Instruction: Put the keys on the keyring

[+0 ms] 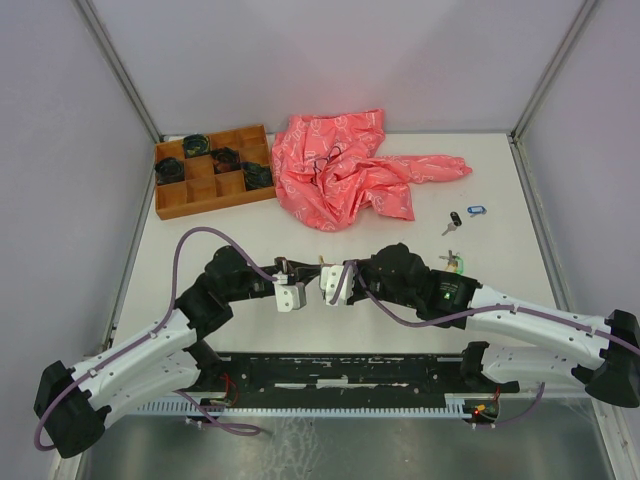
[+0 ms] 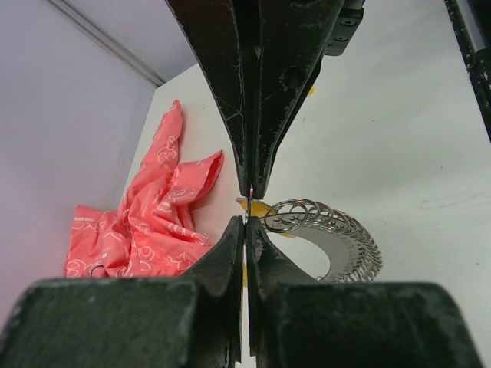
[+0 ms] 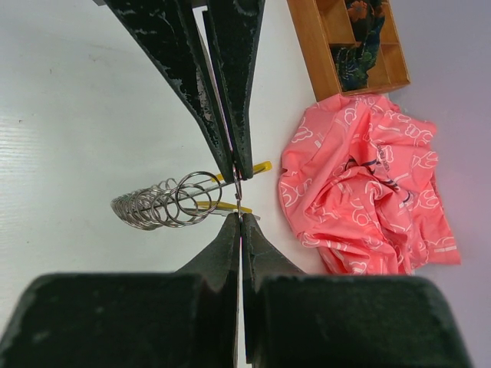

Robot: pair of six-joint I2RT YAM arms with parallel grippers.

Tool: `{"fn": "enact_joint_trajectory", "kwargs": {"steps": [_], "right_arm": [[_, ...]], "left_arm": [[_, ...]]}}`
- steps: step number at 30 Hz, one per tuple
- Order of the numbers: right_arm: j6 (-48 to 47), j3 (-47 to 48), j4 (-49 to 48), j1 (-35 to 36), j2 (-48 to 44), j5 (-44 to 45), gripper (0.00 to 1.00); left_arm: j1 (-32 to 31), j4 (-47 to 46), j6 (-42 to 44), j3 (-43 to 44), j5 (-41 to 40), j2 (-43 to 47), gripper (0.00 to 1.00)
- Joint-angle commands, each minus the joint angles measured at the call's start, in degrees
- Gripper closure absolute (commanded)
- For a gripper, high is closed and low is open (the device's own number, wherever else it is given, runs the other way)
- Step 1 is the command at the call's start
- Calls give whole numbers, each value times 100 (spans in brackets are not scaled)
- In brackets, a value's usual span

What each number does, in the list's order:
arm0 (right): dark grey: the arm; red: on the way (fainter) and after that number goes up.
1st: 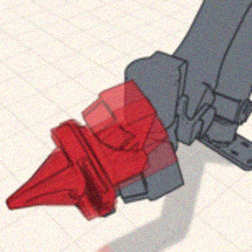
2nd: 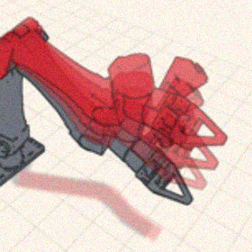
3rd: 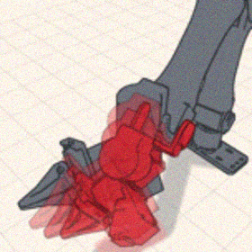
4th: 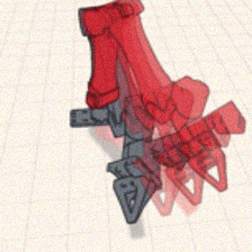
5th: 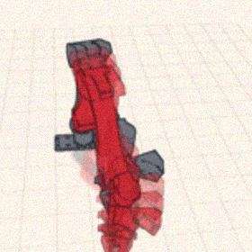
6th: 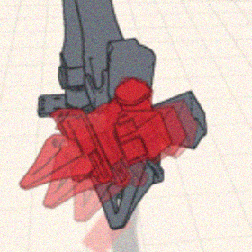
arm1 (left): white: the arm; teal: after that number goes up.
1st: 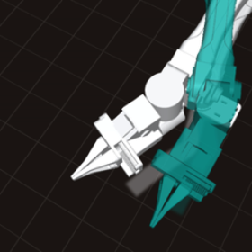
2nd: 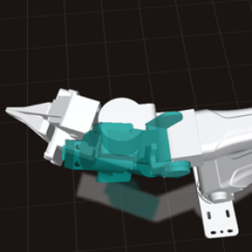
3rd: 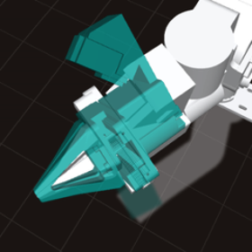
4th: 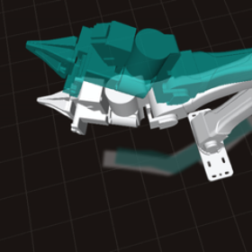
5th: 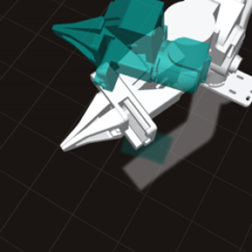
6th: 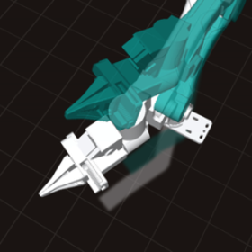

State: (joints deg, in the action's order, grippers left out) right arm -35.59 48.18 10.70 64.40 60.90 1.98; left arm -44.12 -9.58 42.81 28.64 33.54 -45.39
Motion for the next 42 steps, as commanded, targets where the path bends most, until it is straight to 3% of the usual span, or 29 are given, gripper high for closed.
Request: {"fn": "enact_joint_trajectory", "kwargs": {"steps": [1, 36, 42], "right_arm": [[145, 182, -323, 20, -104, -10, 99], [593, 297, -793, 77, 10, -141, 99], [539, 265, -728, 77, -117, -257, 99]], "left_arm": [[-16, -395, -167, 23, 135, -9, 97], [-10, -314, -402, 171, 583, -240, 97], [-17, -240, -492, 220, 245, -260, 97]]}}
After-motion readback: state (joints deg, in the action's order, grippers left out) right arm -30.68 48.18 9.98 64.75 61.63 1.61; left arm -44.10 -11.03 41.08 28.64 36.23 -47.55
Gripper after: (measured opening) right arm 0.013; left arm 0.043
